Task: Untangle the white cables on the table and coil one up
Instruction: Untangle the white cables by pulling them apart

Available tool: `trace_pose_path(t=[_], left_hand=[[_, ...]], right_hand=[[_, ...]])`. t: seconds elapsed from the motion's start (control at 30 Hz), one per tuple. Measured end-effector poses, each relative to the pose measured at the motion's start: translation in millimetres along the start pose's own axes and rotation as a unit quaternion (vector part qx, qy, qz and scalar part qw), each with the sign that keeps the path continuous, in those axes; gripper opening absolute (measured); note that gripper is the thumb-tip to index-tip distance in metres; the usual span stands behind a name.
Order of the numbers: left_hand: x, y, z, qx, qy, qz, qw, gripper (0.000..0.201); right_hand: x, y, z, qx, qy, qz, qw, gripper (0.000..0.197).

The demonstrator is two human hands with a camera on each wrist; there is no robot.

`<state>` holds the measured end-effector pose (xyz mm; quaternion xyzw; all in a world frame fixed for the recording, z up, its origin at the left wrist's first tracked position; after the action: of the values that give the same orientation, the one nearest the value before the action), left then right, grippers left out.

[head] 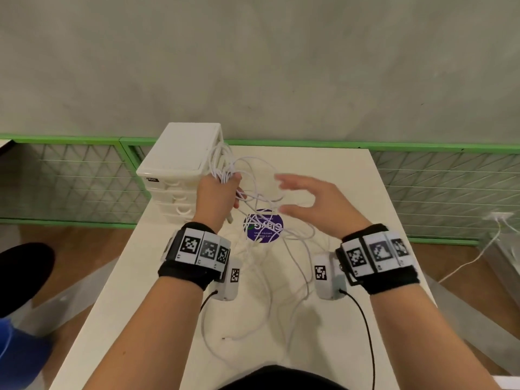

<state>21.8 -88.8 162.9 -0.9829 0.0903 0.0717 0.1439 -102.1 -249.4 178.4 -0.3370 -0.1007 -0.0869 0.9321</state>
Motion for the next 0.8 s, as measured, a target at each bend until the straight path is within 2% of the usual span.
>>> trace_pose_path(t=[0.13,0.23,0.3,0.37,0.43,0.5,0.6,0.67,0.73,0.8], left_hand=[[-7.9,8.2,1.6,-0.002,0.003,0.025,1.000,0.034],[-14.5,13.0,6.0,0.001,-0.001,0.041,0.999,0.031],[-18.5,15.8,7.4,-0.030,-0.002,0.069,0.997,0.029],[-19.7,16.7,9.4,-0.050,0.001,0.109,0.993,0.029],[-18.6,15.5,12.6,-0.062,0.002,0.152,0.987,0.025],[-17.7,15.8,17.6,-0.081,-0.010,0.205,0.975,0.029],[-22.0,18.7,23.5,-0.149,-0.043,0.286,0.946,0.035],[-23.9,19.1,26.1,-0.160,-0.063,0.319,0.932,0.029],[-23.6,17.7,27.5,-0.123,-0.059,0.352,0.926,0.025],[-21.0,16.3,32.1,-0.069,-0.058,0.361,0.928,0.019]], right_hand=[[9.8,31.2,-0.8,-0.086,0.058,0.042,0.994,0.040],[14.6,35.0,-6.4,-0.092,0.078,0.037,0.992,0.025],[15.9,32.5,-7.0,-0.067,0.076,0.006,0.995,0.019],[15.5,28.3,-3.7,-0.001,0.068,-0.059,0.996,0.015],[15.4,23.2,1.0,0.079,0.070,-0.113,0.988,0.011],[16.0,17.7,4.2,0.138,0.081,-0.130,0.979,0.010],[18.2,6.6,5.0,0.124,0.087,-0.135,0.979,0.013],[18.2,-0.9,2.8,0.092,0.087,-0.139,0.982,0.017],[16.7,-8.7,1.6,0.105,0.092,-0.154,0.978,0.016],[15.1,-20.4,-0.1,0.143,0.100,-0.206,0.963,0.014]])
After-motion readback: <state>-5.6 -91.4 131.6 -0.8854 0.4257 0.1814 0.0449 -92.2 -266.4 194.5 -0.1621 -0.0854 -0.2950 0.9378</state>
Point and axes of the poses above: each hand's wrist, its own x-axis towards the middle knuckle, its own y-axis out of the palm, z = x × y, the point moved 1 cm from there along x, towards the middle knuckle, and after that the axes turned 7 degrees about -y, right-handed, at the moved point
